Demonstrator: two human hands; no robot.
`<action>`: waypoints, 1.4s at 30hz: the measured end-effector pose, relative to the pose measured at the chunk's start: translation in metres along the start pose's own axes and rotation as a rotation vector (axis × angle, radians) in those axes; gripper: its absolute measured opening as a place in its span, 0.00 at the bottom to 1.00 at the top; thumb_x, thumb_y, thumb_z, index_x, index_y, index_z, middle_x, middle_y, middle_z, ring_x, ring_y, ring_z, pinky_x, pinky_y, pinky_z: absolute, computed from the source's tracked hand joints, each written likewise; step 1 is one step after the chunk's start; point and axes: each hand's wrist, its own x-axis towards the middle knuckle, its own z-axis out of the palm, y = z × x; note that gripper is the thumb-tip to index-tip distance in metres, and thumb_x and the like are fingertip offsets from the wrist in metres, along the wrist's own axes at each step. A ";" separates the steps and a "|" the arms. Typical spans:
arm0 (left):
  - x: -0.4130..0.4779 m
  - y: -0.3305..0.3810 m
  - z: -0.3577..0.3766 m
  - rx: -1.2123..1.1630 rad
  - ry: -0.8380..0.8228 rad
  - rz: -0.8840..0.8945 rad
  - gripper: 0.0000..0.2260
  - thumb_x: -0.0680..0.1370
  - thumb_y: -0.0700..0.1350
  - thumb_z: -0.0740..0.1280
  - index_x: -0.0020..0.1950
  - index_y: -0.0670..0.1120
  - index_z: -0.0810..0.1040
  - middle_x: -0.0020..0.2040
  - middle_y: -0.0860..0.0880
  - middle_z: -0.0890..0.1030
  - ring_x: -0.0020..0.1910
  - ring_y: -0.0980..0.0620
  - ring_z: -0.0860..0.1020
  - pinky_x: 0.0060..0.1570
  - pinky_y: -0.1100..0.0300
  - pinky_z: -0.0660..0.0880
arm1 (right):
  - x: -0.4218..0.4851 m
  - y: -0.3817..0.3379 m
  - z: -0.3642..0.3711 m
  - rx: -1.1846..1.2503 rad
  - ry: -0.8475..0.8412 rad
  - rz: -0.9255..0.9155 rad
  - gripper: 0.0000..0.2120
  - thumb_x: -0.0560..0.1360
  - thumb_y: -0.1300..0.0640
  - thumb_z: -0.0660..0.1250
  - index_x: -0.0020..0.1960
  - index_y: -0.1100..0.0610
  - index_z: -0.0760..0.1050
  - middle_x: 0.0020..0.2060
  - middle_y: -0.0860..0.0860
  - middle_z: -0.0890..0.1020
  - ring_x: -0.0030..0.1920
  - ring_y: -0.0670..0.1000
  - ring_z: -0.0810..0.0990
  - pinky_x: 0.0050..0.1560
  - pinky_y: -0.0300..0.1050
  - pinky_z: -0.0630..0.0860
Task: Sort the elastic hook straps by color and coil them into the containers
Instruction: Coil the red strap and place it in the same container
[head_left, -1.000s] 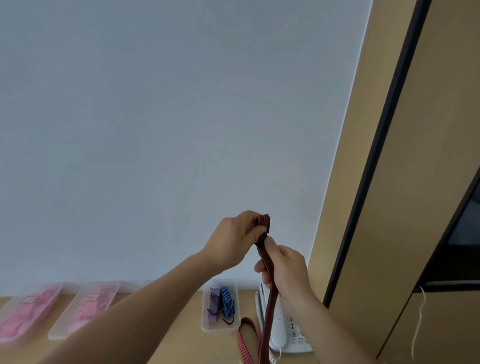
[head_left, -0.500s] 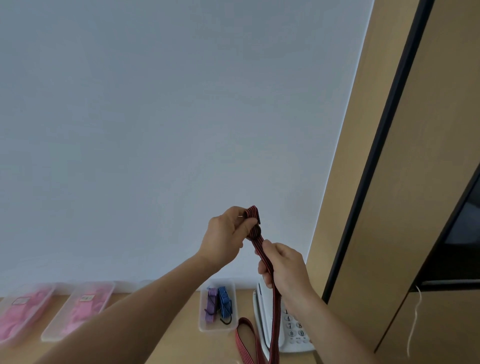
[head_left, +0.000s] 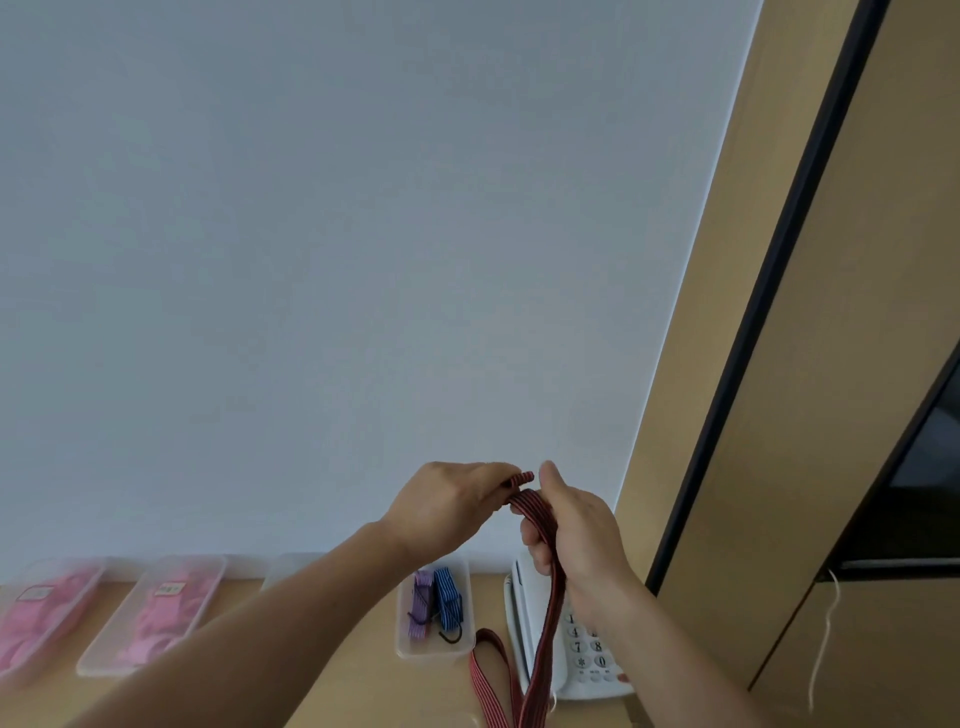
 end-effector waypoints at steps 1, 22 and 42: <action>0.001 -0.001 -0.002 0.025 0.009 0.049 0.10 0.79 0.42 0.63 0.50 0.41 0.83 0.35 0.51 0.82 0.28 0.48 0.78 0.24 0.57 0.75 | 0.000 -0.001 0.001 0.009 0.005 -0.005 0.27 0.81 0.42 0.58 0.42 0.65 0.80 0.26 0.54 0.76 0.22 0.48 0.67 0.24 0.41 0.63; 0.016 -0.003 -0.019 -1.134 -0.153 -1.004 0.10 0.82 0.42 0.63 0.59 0.43 0.81 0.56 0.43 0.85 0.56 0.46 0.83 0.49 0.60 0.80 | 0.005 0.007 0.009 0.076 0.081 -0.265 0.14 0.76 0.54 0.70 0.37 0.62 0.78 0.24 0.52 0.74 0.23 0.44 0.65 0.23 0.34 0.63; 0.024 0.015 -0.013 -0.871 0.016 -0.764 0.09 0.78 0.41 0.71 0.57 0.46 0.77 0.43 0.48 0.87 0.41 0.51 0.83 0.43 0.59 0.79 | -0.001 0.013 0.011 0.102 0.119 -0.138 0.17 0.79 0.50 0.66 0.42 0.64 0.80 0.25 0.52 0.74 0.22 0.46 0.66 0.23 0.36 0.63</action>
